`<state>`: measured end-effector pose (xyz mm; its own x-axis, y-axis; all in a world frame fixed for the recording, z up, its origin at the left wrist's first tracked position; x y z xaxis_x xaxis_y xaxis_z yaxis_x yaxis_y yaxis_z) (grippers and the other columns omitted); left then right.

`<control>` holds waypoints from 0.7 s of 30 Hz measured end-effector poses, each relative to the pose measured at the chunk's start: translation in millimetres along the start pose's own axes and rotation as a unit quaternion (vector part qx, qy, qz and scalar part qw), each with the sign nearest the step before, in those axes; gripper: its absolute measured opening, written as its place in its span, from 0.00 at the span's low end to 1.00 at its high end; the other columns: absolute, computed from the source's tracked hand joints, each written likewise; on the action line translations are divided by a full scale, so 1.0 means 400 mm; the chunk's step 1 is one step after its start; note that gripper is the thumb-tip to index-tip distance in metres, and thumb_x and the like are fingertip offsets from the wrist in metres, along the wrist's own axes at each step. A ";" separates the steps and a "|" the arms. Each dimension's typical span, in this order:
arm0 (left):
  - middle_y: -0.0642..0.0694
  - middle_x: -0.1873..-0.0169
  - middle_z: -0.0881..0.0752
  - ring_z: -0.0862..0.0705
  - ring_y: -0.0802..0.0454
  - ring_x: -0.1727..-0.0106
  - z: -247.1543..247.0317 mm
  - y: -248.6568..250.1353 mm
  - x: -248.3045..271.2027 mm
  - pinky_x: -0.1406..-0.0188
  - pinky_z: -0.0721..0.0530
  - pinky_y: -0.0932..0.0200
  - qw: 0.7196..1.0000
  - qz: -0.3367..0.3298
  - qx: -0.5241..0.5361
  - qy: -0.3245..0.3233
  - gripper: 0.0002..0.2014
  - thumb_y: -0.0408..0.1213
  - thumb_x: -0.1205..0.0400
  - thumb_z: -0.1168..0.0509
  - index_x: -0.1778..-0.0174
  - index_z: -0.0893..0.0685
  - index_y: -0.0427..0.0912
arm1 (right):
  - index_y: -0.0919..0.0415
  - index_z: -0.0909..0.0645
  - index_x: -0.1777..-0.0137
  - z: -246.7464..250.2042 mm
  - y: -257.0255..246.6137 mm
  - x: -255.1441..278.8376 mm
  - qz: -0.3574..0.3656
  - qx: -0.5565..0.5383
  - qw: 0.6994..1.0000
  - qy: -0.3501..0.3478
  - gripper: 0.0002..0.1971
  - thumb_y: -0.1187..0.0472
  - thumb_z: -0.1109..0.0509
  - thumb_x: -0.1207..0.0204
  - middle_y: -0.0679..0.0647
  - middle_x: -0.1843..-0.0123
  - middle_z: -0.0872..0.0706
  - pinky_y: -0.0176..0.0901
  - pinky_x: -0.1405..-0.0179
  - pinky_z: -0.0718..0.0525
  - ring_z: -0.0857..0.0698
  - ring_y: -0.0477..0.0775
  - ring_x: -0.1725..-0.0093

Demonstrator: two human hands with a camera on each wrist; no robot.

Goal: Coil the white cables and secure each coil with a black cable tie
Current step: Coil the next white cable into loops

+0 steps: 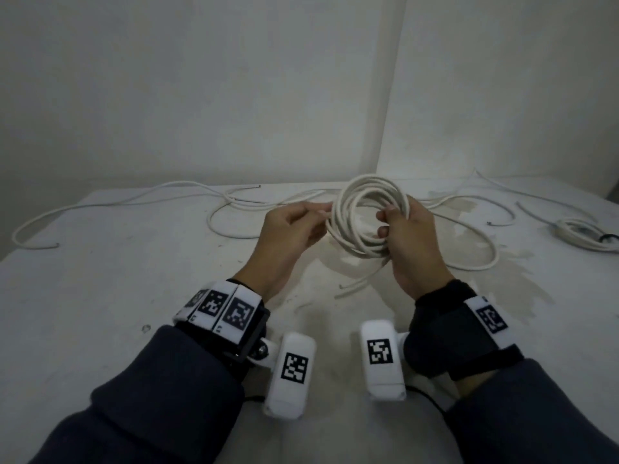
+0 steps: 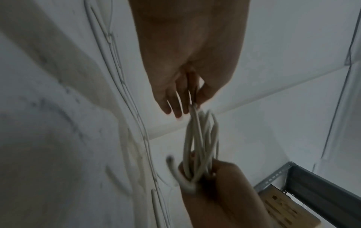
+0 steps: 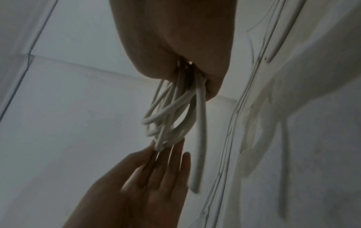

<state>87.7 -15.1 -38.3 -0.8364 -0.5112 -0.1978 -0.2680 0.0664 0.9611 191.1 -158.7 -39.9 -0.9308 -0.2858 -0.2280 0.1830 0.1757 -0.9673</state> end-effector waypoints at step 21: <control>0.53 0.83 0.37 0.39 0.59 0.84 0.020 -0.068 0.004 0.86 0.36 0.68 0.987 0.157 0.033 0.027 0.17 0.52 0.26 0.27 0.66 0.22 0.44 | 0.55 0.21 0.38 -0.163 0.021 0.090 -0.044 0.015 0.944 -0.327 0.11 0.66 0.37 0.16 0.52 0.64 0.18 0.45 0.55 0.15 0.18 0.48 0.65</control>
<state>89.8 -10.9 -66.1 -0.8571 -0.5011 0.1197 -0.0321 0.2838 0.9583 138.3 -106.0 -49.1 -0.5506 -0.8198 -0.1573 0.1330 0.0999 -0.9861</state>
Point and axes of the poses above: each hand's wrist, its own x-axis away from the middle knuckle, its own z-axis out of the back of the hand, y = z × x, the point moved 9 cm from there along -x, towards the middle knuckle
